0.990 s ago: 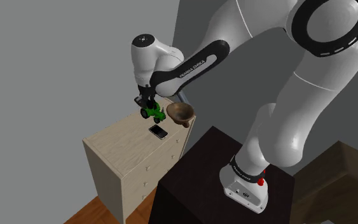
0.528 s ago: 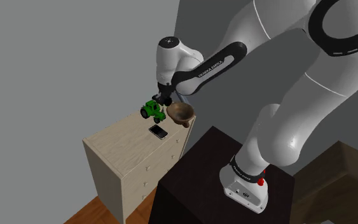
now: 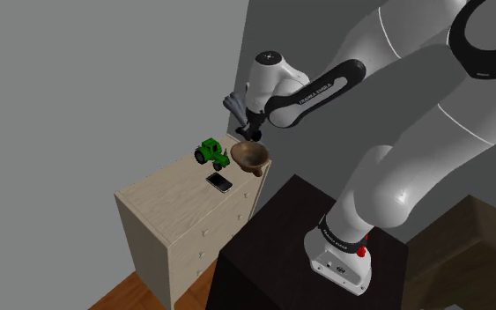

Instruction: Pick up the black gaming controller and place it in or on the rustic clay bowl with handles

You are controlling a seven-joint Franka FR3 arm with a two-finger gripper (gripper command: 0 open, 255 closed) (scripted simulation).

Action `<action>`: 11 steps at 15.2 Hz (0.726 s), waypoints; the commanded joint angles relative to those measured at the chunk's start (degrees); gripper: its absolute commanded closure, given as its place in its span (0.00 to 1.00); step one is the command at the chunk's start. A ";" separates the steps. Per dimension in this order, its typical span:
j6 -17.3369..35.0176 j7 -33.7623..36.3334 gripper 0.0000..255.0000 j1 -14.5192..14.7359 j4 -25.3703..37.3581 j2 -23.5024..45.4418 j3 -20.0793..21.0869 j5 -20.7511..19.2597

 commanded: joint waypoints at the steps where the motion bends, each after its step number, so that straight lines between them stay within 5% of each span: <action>1: 1.62 -3.21 1.00 -2.33 -1.75 -1.42 -2.65 -1.76; 11: 10.81 3.07 1.00 -3.96 -2.43 7.39 -2.95 -7.57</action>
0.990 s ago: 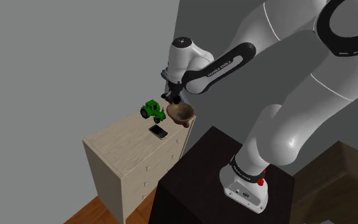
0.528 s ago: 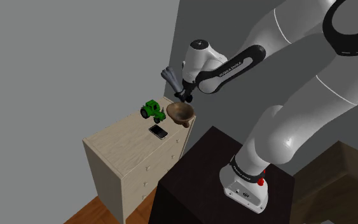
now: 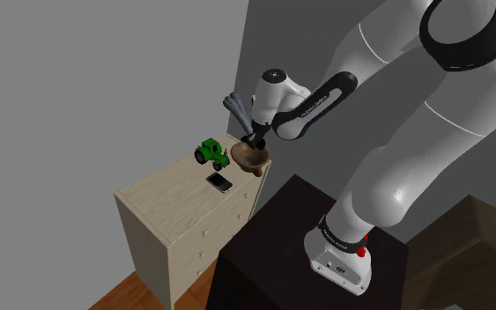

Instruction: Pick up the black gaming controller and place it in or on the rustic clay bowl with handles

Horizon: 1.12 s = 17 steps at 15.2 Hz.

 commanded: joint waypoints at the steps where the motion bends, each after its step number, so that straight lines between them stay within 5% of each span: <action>1: 1.90 1.61 1.00 -0.28 0.22 2.16 -0.01 -1.39; 12: 4.64 4.40 1.00 -0.72 0.54 5.30 -0.17 -4.05; 13: 4.63 4.40 0.00 -0.72 0.54 5.30 -0.17 -4.04; 17: 4.64 4.41 0.00 -0.72 0.54 5.30 -0.17 -4.05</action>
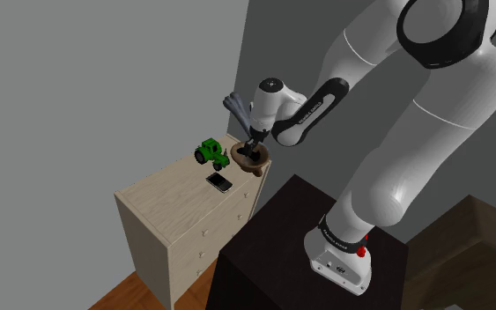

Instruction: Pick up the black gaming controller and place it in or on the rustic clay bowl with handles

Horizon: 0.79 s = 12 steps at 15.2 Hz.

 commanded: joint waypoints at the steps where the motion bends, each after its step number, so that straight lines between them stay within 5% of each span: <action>1: 0.00 0.00 0.00 0.00 0.00 0.00 0.00 0.00; 5: -8.83 -4.69 0.00 1.98 -1.87 -10.19 1.53 5.88; 12: -8.83 -4.68 0.00 2.02 -1.87 -10.19 1.48 5.87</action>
